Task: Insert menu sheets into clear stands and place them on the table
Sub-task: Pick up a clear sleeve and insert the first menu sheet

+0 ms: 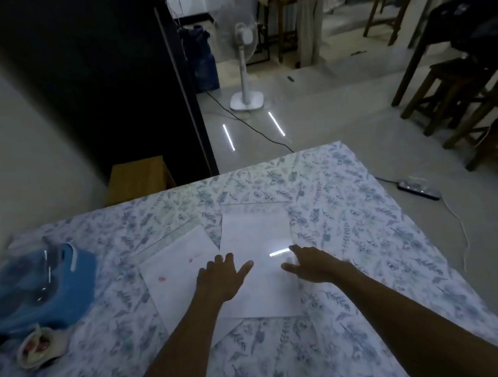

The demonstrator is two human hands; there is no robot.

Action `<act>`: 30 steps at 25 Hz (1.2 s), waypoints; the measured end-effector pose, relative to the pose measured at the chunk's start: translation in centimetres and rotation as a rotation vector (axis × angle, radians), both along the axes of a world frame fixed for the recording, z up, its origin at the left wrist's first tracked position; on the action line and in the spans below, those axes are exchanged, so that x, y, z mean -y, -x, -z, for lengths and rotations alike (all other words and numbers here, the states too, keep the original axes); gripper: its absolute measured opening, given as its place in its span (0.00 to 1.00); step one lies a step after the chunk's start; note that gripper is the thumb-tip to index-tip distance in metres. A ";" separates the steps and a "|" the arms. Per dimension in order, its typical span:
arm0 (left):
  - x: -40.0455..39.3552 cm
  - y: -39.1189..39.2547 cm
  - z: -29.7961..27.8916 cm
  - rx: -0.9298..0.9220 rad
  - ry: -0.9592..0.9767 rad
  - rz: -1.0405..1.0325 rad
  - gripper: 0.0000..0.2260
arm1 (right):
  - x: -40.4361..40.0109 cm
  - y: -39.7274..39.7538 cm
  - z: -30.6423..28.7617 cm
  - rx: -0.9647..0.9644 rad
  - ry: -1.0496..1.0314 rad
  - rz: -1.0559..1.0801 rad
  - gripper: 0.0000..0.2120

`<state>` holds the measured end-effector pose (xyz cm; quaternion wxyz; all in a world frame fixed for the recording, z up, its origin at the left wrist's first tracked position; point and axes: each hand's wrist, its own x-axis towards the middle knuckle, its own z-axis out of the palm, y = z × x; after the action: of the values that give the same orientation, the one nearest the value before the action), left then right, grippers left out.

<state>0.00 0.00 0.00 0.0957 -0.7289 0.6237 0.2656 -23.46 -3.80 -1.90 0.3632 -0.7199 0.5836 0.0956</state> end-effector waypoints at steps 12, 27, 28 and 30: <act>1.1 1.7 3.9 -0.245 0.035 -0.486 0.31 | 1.2 -0.4 4.0 0.028 -0.036 0.205 0.28; -11.3 2.0 -2.1 -0.611 0.172 -0.523 0.22 | -10.0 5.0 -1.1 0.250 -0.083 0.576 0.14; -12.0 1.9 -2.8 -0.619 0.187 -0.508 0.21 | -11.0 5.3 -2.0 0.265 -0.064 0.603 0.16; -13.3 1.9 -4.0 -0.639 0.223 -0.484 0.20 | -12.7 5.9 -3.8 0.290 -0.007 0.621 0.19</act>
<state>-1.86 13.32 3.99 -0.2473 -0.7413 0.4578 0.4239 -29.40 8.93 1.86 0.4565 -0.5128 0.7170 -0.1208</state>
